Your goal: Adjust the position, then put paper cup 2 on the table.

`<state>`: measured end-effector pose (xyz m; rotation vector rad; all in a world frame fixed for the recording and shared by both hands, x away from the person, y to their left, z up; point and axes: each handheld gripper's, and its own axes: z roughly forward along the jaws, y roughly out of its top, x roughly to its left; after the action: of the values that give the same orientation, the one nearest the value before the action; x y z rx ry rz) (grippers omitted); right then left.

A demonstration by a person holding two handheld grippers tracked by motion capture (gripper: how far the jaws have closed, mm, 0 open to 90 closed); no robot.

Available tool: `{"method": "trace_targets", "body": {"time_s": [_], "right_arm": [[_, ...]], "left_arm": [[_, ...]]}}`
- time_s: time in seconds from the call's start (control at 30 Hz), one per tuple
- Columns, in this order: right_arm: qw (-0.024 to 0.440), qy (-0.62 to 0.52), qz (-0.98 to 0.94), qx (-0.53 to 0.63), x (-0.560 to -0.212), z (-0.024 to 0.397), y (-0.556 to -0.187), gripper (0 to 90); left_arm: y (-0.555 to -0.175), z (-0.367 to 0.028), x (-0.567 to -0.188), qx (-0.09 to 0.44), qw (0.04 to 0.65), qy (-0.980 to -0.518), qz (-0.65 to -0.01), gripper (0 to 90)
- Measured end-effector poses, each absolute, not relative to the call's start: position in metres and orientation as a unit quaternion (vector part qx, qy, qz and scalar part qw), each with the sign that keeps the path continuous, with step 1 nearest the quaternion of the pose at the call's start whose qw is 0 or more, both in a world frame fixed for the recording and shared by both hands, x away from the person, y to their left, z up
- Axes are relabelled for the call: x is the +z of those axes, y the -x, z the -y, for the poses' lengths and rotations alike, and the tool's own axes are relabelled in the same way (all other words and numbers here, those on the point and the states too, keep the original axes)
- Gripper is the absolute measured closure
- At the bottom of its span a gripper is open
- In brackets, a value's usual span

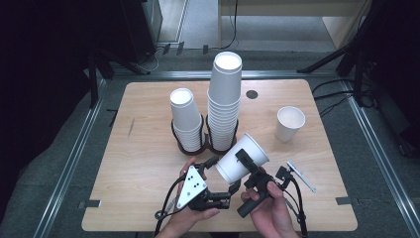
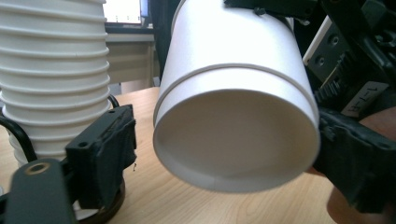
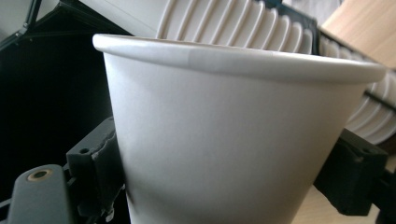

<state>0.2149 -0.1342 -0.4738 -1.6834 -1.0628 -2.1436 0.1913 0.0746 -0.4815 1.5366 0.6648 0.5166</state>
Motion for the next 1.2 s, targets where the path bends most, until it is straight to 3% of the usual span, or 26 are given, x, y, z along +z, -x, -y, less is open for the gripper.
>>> {"method": "trace_targets", "body": {"time_s": [0.57, 0.73, 0.9, 1.0, 1.2], "right_arm": [[-0.116, 0.535, 0.45, -0.705, -0.478, 0.149, -0.227, 14.4], [-0.208, 0.52, 0.49, -0.667, -0.486, 0.152, -0.233, 14.4], [-0.245, 0.515, 0.508, -0.645, -0.491, 0.156, -0.236, 14.3], [-0.308, 0.489, 0.526, -0.624, -0.496, 0.156, -0.239, 14.4], [-0.331, 0.487, 0.537, -0.604, -0.504, 0.163, -0.246, 14.4]], "left_arm": [[-0.199, -0.086, -0.482, 0.212, 0.629, -0.682, -0.307, 9.1], [-0.202, -0.091, -0.482, 0.212, 0.626, -0.681, -0.315, 9.1], [-0.206, -0.097, -0.483, 0.21, 0.624, -0.68, -0.322, 9.1], [-0.208, -0.099, -0.484, 0.211, 0.625, -0.678, -0.324, 9.1], [-0.211, -0.103, -0.485, 0.215, 0.617, -0.678, -0.337, 9.2]]}}
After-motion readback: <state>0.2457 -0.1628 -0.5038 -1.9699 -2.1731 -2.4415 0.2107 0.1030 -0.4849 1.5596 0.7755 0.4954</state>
